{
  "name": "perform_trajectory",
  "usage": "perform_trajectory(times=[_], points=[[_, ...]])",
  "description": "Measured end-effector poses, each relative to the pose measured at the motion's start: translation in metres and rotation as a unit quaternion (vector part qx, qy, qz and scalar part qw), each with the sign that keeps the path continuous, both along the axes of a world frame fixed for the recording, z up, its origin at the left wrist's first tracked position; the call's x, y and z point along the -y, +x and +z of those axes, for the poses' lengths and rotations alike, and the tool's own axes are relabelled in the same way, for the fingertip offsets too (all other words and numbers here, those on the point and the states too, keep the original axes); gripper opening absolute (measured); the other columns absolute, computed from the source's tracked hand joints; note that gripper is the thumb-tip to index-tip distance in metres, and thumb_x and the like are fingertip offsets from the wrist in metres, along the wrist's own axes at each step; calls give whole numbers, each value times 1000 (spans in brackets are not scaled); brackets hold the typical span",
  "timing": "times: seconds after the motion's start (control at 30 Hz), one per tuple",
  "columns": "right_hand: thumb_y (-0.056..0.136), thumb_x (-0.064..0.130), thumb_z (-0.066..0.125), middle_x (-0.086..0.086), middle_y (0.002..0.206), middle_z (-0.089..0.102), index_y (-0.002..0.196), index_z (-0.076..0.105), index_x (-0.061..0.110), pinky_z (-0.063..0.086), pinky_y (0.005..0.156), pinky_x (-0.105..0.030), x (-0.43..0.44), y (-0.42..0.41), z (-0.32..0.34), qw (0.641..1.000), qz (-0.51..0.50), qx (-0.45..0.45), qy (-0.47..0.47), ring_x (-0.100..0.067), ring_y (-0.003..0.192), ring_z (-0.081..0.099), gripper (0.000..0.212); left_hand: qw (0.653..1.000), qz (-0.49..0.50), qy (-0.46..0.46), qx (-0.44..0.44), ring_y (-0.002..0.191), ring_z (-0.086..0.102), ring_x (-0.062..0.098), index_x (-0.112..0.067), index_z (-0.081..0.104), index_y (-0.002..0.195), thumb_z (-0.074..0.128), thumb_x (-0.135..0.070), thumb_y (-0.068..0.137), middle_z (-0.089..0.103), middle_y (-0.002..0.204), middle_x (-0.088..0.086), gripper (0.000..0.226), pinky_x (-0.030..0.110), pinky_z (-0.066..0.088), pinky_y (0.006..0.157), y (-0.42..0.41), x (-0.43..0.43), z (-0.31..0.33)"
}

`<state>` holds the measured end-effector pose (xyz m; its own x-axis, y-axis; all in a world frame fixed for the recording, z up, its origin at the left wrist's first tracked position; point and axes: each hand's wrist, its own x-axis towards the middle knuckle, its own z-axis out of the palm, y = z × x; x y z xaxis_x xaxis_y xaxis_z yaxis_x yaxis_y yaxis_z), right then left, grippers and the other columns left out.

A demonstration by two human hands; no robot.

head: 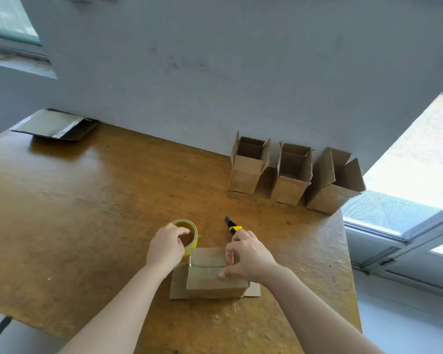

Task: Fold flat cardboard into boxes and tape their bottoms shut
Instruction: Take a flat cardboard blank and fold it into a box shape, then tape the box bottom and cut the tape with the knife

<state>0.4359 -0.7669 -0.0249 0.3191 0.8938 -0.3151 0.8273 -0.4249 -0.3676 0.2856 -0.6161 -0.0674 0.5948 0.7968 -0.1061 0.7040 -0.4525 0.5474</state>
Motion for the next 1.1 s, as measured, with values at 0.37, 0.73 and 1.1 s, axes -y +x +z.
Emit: perform_trajectory(times=[0.37, 0.73, 1.1], points=[[60, 58, 82, 10, 110, 41, 72, 60, 28, 42, 86, -29, -2, 3, -4, 1000, -12, -23, -2, -9, 102, 31, 39, 970, 127, -53, 203, 84, 60, 25, -11, 65, 93, 59, -24, 94, 66, 87, 6, 15, 34, 44, 71, -2, 9, 24], [60, 62, 79, 8, 103, 43, 102, 54, 24, 40, 82, -25, 6, 3, -9, 998, -42, 23, 49, -15, 104, 40, 62, 717, 117, -503, 467, 112, 63, 26, -5, 59, 120, 55, -12, 91, 68, 116, 14, 30, 42, 47, 99, -2, 91, 20], [89, 22, 64, -11, 73, 52, 75, 46, 8, 36, 62, -41, 10, -22, 16, 976, -25, -58, 208, -25, 70, 45, 26, 971, -6, -23, 239, 82, 62, 20, -14, 63, 92, 53, -25, 97, 64, 88, 2, 16, 46, 52, 74, -8, 98, 20]])
